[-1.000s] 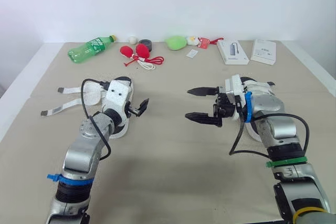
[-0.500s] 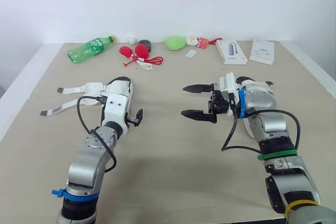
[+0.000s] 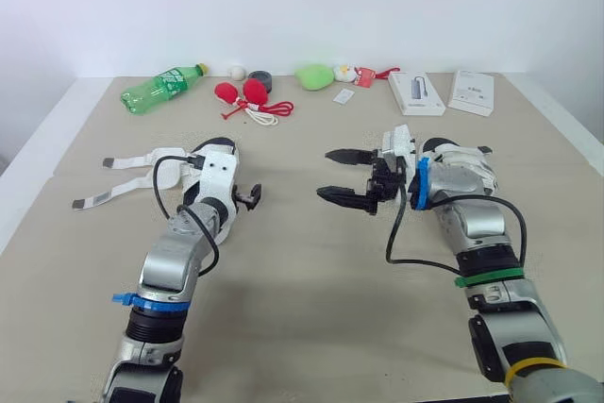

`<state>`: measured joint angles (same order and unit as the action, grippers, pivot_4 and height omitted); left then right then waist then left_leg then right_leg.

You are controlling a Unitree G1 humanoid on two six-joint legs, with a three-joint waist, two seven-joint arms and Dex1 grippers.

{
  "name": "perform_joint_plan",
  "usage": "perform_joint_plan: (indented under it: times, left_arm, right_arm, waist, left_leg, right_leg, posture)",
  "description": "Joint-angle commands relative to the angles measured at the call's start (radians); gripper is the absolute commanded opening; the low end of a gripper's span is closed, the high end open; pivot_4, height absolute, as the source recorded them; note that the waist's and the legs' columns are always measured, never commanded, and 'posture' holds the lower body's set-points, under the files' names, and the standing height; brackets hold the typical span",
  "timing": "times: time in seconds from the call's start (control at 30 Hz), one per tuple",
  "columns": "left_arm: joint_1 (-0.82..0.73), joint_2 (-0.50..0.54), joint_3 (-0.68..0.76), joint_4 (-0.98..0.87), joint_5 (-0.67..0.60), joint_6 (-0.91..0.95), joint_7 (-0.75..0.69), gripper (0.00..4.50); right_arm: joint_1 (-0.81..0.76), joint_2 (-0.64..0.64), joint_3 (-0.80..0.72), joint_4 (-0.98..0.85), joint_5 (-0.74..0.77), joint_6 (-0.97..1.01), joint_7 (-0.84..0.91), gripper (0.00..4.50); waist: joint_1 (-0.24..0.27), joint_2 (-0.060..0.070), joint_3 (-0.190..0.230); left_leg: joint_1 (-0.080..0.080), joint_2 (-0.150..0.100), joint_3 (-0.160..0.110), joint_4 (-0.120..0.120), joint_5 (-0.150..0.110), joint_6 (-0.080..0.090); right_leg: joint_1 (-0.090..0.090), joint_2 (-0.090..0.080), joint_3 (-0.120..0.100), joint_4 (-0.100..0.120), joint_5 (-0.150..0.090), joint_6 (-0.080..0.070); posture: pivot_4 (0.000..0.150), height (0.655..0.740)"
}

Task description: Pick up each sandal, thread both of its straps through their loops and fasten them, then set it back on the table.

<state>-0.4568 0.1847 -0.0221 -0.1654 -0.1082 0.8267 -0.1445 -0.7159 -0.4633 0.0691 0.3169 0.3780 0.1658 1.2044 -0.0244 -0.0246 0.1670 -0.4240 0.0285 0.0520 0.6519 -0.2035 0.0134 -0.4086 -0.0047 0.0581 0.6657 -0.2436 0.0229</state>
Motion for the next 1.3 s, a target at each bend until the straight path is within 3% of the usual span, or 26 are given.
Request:
perform_joint_plan:
  times: [0.03,0.1,0.23,0.27,0.37,0.5,0.67,0.83,1.1,1.3]
  left_arm:
    - [-0.012,0.0,0.034,0.003,-0.015,0.011,-0.002,2.71]
    - [-0.012,0.012,0.037,0.006,-0.011,0.009,-0.006,2.03]
    - [-0.018,0.054,0.048,0.026,-0.009,-0.017,-0.032,0.22]
    - [-0.019,0.066,0.046,0.031,-0.012,-0.033,-0.048,0.04]
    - [-0.023,0.121,0.024,0.037,-0.028,-0.112,-0.15,0.04]
    - [0.012,0.238,-0.079,0.006,-0.031,-0.316,-0.386,0.04]
    - [0.101,0.385,-0.171,-0.049,-0.104,-0.66,-0.785,0.04]
    - [0.084,0.427,-0.224,0.012,-0.116,-0.883,-1.002,0.04]
    - [0.043,0.423,-0.285,0.084,-0.092,-1.028,-1.144,0.04]
    - [0.093,0.427,-0.278,0.035,-0.087,-0.98,-1.105,0.04]
  right_arm:
    - [0.002,-0.013,-0.005,-0.041,-0.017,-0.023,-0.001,4.5]
    - [0.003,-0.013,-0.008,-0.037,-0.021,-0.026,0.0,4.5]
    - [-0.005,-0.006,-0.013,-0.037,-0.017,-0.021,0.002,4.5]
    - [-0.006,-0.005,-0.015,-0.035,-0.015,-0.021,0.003,4.5]
    - [-0.01,-0.009,-0.026,-0.028,0.002,-0.013,0.02,4.5]
    - [-0.003,-0.032,-0.039,-0.028,0.016,-0.013,0.052,4.5]
    - [0.036,-0.075,-0.051,-0.078,0.039,0.004,0.078,4.5]
    - [0.101,-0.111,-0.061,-0.172,0.067,0.046,0.092,4.5]
    - [0.216,-0.178,-0.093,-0.301,0.098,0.084,0.07,4.5]
    - [0.247,-0.195,-0.106,-0.344,0.105,0.099,0.049,4.5]
  waist:
    - [0.0,0.0,0.0]
    - [0.0,0.0,0.0]
    - [0.0,0.0,0.0]
    - [0.0,0.0,0.0]
    - [0.0,0.0,0.0]
    - [0.0,0.0,0.0]
    - [0.003,0.0,0.0]
    - [0.004,0.0,0.0]
    - [0.002,0.0,0.0]
    - [0.001,0.0,0.0]
  left_leg:
    - [0.0,0.0,0.0,0.0,0.0,0.0]
    - [0.0,0.0,0.0,0.0,0.0,0.0]
    - [0.0,0.0,0.0,0.0,0.0,0.0]
    - [0.0,0.0,0.0,0.0,0.0,0.0]
    - [0.0,0.0,0.0,0.0,0.0,0.0]
    - [0.0,0.0,0.0,-0.001,0.0,0.0]
    - [0.0,0.0,0.002,-0.003,-0.002,-0.004]
    - [-0.001,0.0,0.001,-0.004,-0.002,-0.004]
    - [-0.001,0.0,0.0,-0.003,-0.002,-0.003]
    - [-0.001,0.001,0.0,-0.003,-0.002,-0.003]
  right_leg:
    - [0.0,0.0,0.0,0.0,0.0,0.0]
    - [0.0,0.0,0.0,0.0,0.0,0.0]
    - [0.0,0.0,0.0,0.0,0.0,0.0]
    - [0.0,0.0,0.0,0.0,0.0,0.0]
    - [0.0,0.0,0.0,0.0,0.0,0.0]
    - [-0.001,0.0,0.0,0.0,0.0,-0.001]
    - [-0.001,-0.008,-0.002,-0.001,-0.002,-0.004]
    - [-0.003,-0.01,-0.005,-0.001,-0.004,-0.007]
    - [-0.002,-0.002,-0.005,-0.001,-0.005,-0.005]
    - [-0.002,0.0,-0.002,0.0,-0.007,-0.001]
  posture:
    - [0.15,0.74]
    - [0.15,0.74]
    - [0.15,0.74]
    - [0.15,0.74]
    - [0.15,0.74]
    - [0.15,0.74]
    - [0.15,0.74]
    - [0.15,0.74]
    - [0.15,0.74]
    - [0.15,0.74]
